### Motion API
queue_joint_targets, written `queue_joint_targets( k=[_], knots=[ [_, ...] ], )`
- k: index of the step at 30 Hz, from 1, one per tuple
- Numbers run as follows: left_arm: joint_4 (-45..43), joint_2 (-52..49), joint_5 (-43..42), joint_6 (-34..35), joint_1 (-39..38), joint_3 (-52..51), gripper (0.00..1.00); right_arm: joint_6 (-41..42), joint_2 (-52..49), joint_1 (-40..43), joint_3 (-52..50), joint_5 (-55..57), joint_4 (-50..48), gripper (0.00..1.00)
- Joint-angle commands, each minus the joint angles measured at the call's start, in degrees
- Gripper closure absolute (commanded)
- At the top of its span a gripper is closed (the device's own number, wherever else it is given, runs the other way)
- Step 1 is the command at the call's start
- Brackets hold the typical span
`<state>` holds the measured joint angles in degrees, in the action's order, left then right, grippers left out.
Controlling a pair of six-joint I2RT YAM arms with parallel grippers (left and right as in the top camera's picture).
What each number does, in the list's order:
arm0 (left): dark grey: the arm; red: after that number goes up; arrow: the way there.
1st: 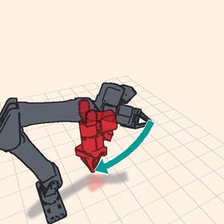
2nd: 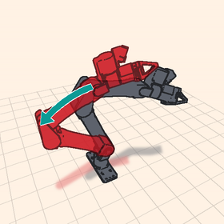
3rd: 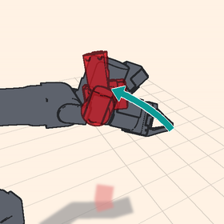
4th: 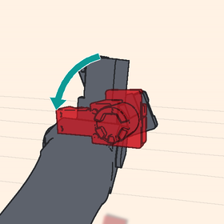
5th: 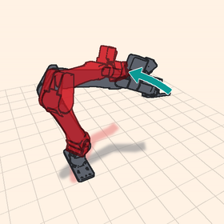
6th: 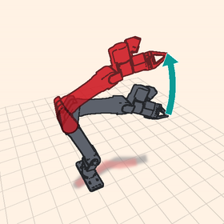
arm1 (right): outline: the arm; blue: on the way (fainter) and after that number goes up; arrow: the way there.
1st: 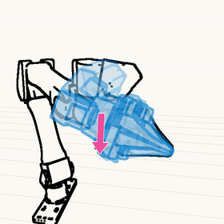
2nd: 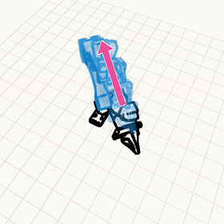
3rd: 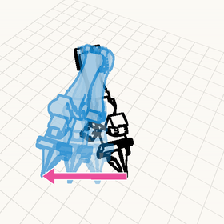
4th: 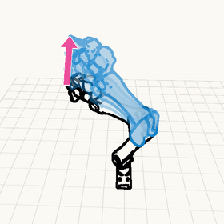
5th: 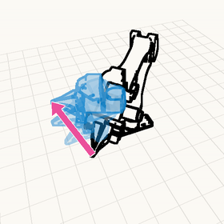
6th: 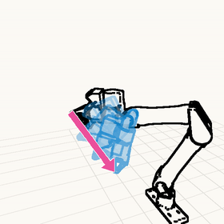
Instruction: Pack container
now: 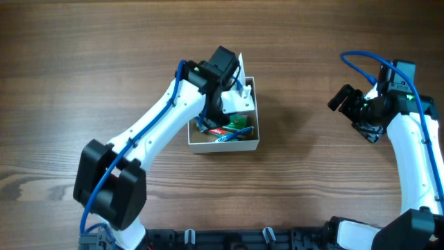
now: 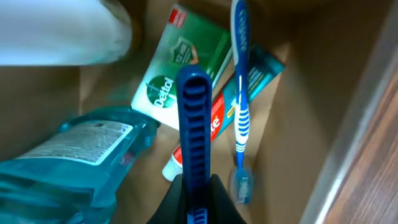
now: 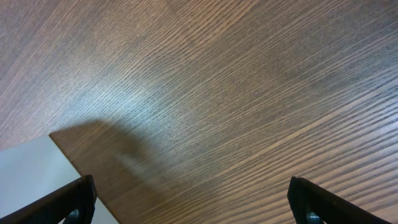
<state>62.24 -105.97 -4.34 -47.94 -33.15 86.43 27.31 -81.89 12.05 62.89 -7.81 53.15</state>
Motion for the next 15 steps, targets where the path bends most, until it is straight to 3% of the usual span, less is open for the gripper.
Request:
queue_joint_targets(
  k=[1,2,4,5,6,8,10,15],
  knots=[
    [0.1,-0.7,1.2,-0.5,0.1,-0.2,0.79,-0.4,0.6,0.1,-0.2,0.5,0.0,0.00],
    [0.1,-0.4,1.2,-0.5,-0.1,-0.2,0.68,-0.3,0.6,0.1,-0.2,0.5,0.0,0.00],
    [0.5,0.3,1.3,-0.5,-0.8,-0.2,0.62,-0.4,0.6,0.1,-0.2,0.5,0.0,0.00],
    [0.8,1.1,2.1,-0.3,-1.2,-0.2,0.37,-0.4,0.6,0.1,-0.2,0.5,0.2,0.00],
    [1.4,3.3,4.8,1.3,-2.2,-0.2,0.24,-0.4,0.6,0.1,-0.2,0.5,0.2,0.00],
    [1.9,5.6,5.8,2.6,-2.6,-0.2,0.20,-0.3,0.6,0.1,-0.2,0.5,0.2,0.00],
    [2.3,8.6,6.4,6.0,-2.6,-0.2,0.00,-0.4,0.6,0.1,-0.2,0.5,0.3,0.00],
    [4.1,16.8,8.1,16.0,-0.5,-0.2,0.00,-5.8,0.7,-0.3,-0.2,1.4,0.2,0.00]
  ],
)
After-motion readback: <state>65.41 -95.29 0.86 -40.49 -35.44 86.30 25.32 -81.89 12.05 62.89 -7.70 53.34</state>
